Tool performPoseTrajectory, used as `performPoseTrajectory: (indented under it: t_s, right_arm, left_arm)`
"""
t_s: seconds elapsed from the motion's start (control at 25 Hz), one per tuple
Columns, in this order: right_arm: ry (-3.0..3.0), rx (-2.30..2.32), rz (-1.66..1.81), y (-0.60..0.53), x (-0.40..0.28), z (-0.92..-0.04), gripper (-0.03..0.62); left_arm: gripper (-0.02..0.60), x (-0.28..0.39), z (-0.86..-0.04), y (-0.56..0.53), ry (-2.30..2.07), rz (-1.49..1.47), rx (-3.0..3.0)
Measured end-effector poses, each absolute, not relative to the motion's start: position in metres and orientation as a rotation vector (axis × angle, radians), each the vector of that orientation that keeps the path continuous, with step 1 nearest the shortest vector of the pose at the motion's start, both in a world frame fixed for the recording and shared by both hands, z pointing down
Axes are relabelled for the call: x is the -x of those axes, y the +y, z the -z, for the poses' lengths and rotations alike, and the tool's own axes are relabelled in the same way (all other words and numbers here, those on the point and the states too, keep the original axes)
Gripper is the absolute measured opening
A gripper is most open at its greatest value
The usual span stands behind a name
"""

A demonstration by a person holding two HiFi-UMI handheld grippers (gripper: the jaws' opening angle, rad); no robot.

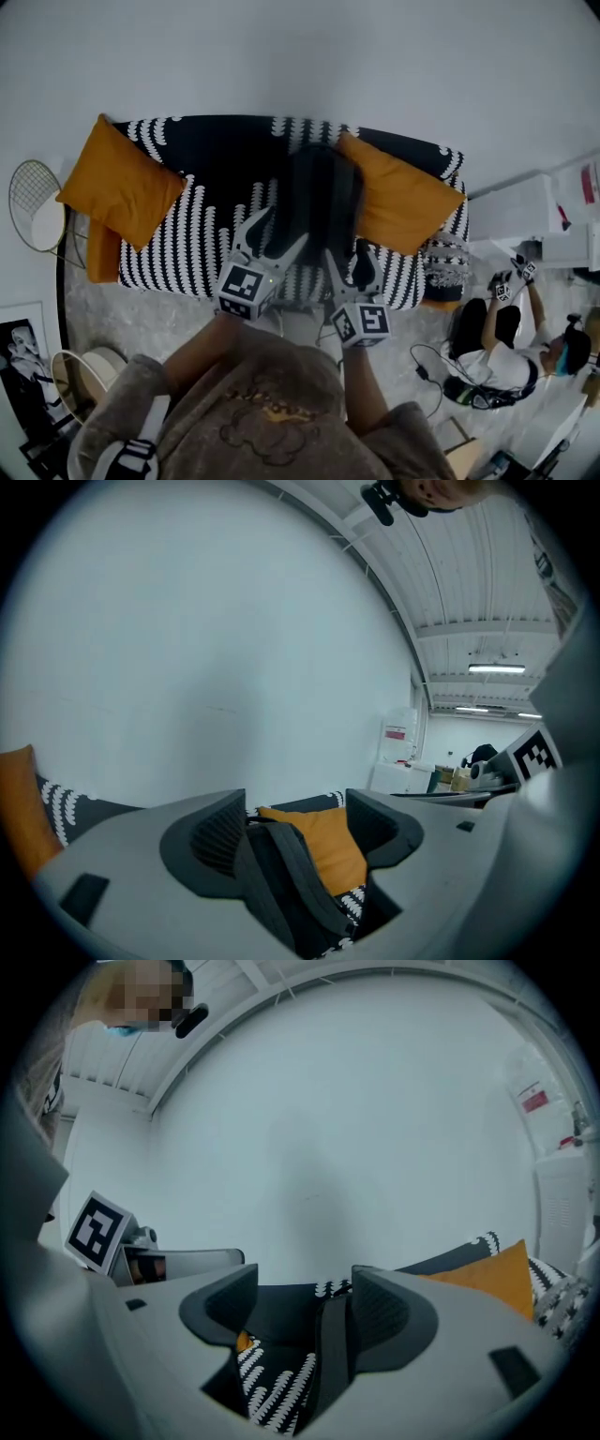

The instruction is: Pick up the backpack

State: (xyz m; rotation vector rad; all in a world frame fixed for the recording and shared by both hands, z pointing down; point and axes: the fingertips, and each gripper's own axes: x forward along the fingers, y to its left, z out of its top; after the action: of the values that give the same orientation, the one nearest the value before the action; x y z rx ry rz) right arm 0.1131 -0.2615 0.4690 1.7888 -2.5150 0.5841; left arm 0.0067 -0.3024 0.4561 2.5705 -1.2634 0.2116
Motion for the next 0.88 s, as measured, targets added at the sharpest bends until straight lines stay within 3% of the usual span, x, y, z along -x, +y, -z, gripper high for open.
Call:
performPoseTrajectory:
  t_s: [0.08, 0.16, 0.88]
  right_arm:
    - [-2.502, -1.789, -0.588, -0.269, -0.116, -0.474, 0.311]
    - [-2.495, -1.773, -0.596, -0.277, -0.118, -0.481, 0.311]
    - [-2.343, -1.667, -0.79, -0.355, -0.158, -0.629, 0.311]
  left_arm:
    - [0.384, -0.008, -0.459, -0.31, -1.286, -0.218, -2.556]
    - [0.4, -0.011, -0.464, -0.317, -1.299, -0.23, -2.549]
    - [0.403, -0.04, -0.621, -0.379, -1.299, -0.421, -2.352]
